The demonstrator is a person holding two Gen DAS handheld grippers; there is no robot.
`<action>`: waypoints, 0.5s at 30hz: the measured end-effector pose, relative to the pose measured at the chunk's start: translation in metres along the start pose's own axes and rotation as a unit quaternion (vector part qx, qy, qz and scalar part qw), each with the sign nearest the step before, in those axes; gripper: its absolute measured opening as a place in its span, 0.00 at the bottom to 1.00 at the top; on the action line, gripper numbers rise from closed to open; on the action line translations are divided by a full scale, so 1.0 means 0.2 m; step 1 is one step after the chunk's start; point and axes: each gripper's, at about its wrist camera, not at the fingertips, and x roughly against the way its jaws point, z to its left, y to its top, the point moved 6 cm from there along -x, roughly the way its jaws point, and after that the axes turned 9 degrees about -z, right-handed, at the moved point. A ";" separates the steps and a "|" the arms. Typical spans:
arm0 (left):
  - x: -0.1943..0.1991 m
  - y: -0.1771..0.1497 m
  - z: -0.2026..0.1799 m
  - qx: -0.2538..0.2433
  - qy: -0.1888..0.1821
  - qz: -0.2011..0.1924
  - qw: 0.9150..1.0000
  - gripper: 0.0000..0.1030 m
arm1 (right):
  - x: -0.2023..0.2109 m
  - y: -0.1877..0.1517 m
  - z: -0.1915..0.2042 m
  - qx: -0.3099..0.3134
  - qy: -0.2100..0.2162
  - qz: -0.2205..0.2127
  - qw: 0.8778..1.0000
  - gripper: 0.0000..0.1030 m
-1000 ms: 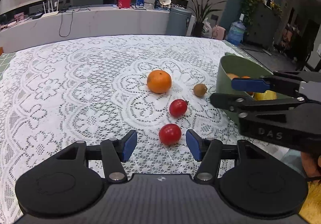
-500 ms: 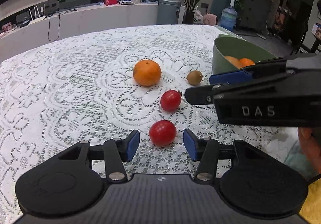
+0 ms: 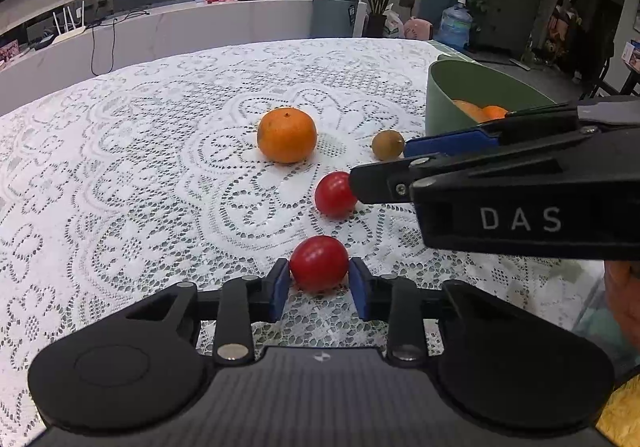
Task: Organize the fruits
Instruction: 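Move the left tool to a red tomato while the right tool reaches another tomato, then close the left tool on its tomato while the right tool grasps the other tomato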
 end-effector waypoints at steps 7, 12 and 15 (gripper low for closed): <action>0.02 0.02 0.04 0.015 0.013 -0.005 1.000 0.33 | -0.01 0.00 0.01 0.008 0.000 -0.002 1.000 0.38; 0.04 0.04 0.14 0.048 0.055 -0.001 0.997 0.33 | -0.03 0.00 0.04 0.021 0.006 -0.005 1.000 0.33; 0.06 0.05 0.21 0.072 0.085 -0.006 0.994 0.33 | -0.07 0.00 0.07 0.039 0.001 0.001 0.999 0.29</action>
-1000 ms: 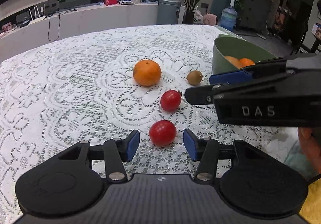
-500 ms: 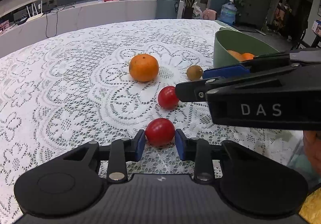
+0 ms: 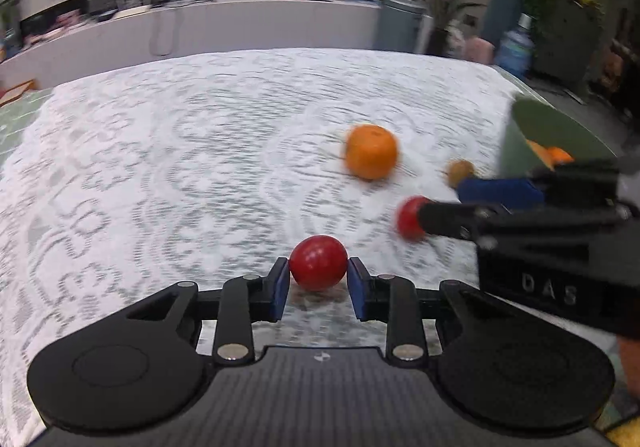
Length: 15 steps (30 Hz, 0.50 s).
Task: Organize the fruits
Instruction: 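Close the left tool on its tomato while the right tool grasps the other tomato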
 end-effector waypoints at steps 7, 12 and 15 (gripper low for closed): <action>0.02 0.05 0.10 0.044 0.029 -0.019 0.998 0.33 | -0.08 -0.01 0.06 0.065 -0.045 0.007 0.997 0.32; 0.03 0.05 0.11 0.045 0.030 -0.021 0.998 0.33 | -0.15 -0.04 0.08 0.104 -0.067 0.022 0.992 0.32; 0.03 0.05 0.10 0.045 0.026 -0.020 0.998 0.33 | -0.18 -0.05 0.07 0.102 -0.072 0.033 0.992 0.32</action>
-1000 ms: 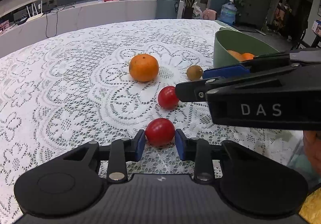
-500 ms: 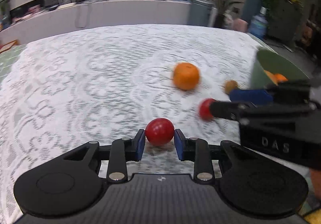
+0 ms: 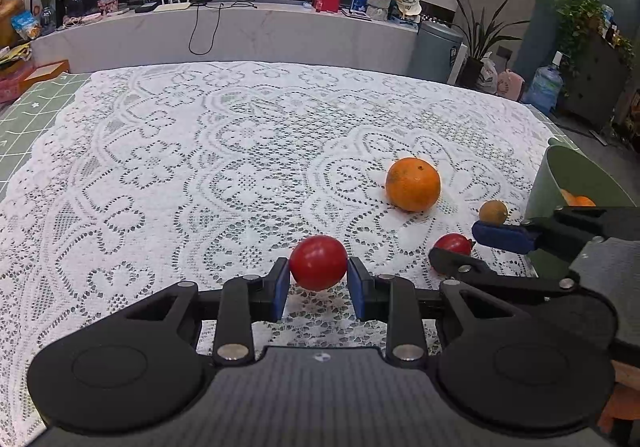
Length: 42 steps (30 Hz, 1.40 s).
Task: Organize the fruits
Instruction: 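Close the left tool on its tomato while the right tool grasps the other tomato, then carry both tomatoes over the green bowl with both tools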
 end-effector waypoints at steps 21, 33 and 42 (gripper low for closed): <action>0.09 0.04 0.01 0.031 -0.008 -0.029 0.999 0.33 | 0.23 0.10 -0.03 -0.009 -0.013 -0.087 0.996 0.24; 0.29 0.15 -0.24 0.022 -0.043 -0.067 0.997 0.33 | 0.64 0.18 -0.33 -0.078 -0.088 -0.186 0.975 0.24; 0.36 0.24 -0.58 -0.034 -0.084 -0.082 0.992 0.33 | 0.93 0.15 -0.62 -0.174 -0.110 -0.204 0.957 0.24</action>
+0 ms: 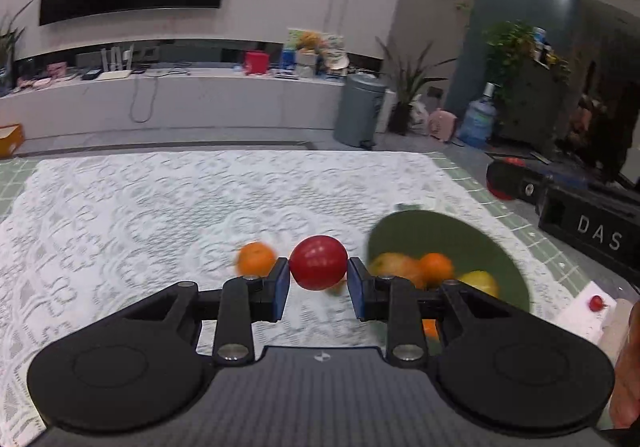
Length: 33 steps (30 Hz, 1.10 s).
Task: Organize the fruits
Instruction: 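Carry both tomatoes over the green bowl with both tools, then open both tools to drop the tomatoes into the bowl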
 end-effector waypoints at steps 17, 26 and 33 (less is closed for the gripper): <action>-0.29 -0.04 -0.36 -0.051 -0.034 0.054 0.997 0.33 | -0.12 -0.30 -0.43 -0.104 -0.057 0.139 0.983 0.24; -0.41 -0.09 -0.35 -0.054 -0.034 0.082 0.995 0.33 | -0.21 -0.37 -0.44 -0.097 -0.080 0.179 0.976 0.25; -0.47 -0.12 -0.36 -0.048 -0.046 0.100 0.993 0.33 | -0.26 -0.42 -0.41 -0.078 -0.079 0.211 0.971 0.25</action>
